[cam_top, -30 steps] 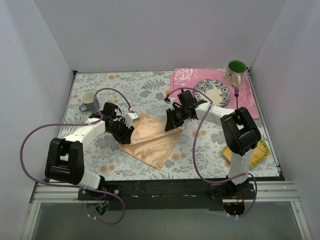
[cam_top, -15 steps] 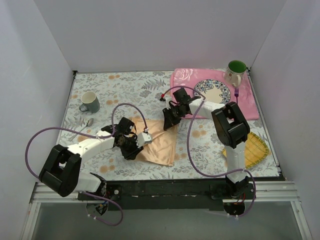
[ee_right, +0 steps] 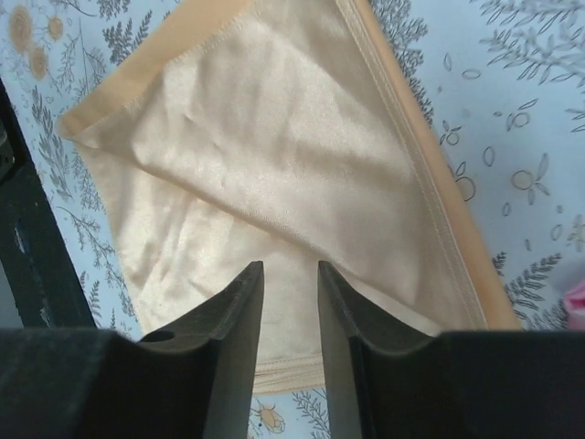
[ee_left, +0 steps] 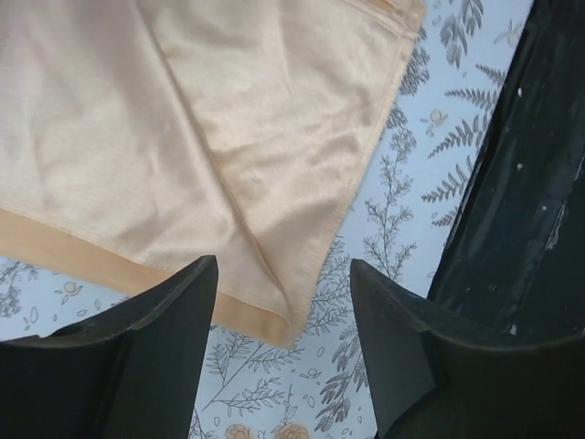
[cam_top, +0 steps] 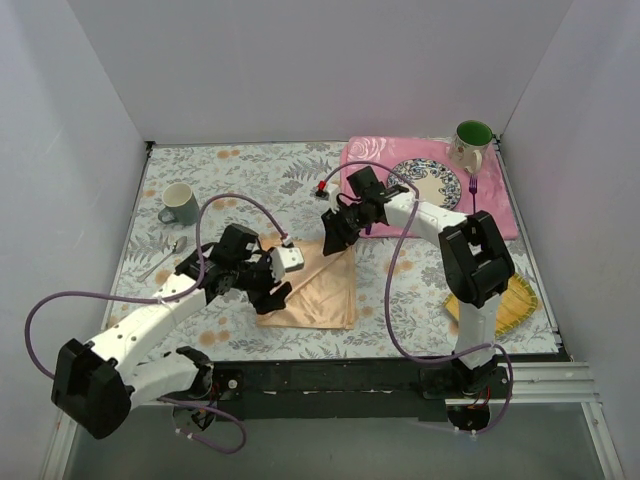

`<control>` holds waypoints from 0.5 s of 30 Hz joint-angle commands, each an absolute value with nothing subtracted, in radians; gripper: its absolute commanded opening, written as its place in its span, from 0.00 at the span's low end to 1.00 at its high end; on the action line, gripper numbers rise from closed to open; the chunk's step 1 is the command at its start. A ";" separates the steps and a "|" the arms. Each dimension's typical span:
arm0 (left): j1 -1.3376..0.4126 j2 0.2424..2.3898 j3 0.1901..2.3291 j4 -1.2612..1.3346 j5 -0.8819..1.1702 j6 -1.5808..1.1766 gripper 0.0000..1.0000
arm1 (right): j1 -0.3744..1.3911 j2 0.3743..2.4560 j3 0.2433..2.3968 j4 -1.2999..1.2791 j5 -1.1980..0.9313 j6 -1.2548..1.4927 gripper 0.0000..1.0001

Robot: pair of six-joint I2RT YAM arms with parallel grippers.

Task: Fold the napkin into a case and place the utensils inside
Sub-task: Smooth out the upper triangle-folded napkin at the center of the board, then pick up the upper triangle-folded napkin from the center of the board.

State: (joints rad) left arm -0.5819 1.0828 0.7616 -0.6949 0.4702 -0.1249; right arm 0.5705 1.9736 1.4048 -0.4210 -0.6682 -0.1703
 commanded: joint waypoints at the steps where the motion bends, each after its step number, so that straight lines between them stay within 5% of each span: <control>1: -0.441 1.136 0.837 -0.646 0.560 -0.201 0.61 | 0.563 1.881 1.424 -0.413 -0.626 -0.219 0.42; 7: -0.150 1.475 1.152 -0.707 0.767 -0.262 0.72 | 0.517 1.988 1.575 -0.500 -0.565 -0.300 0.71; 15: -0.135 1.707 1.262 -0.672 0.652 -0.244 0.78 | 0.480 2.118 1.724 -0.620 -0.500 -0.414 0.73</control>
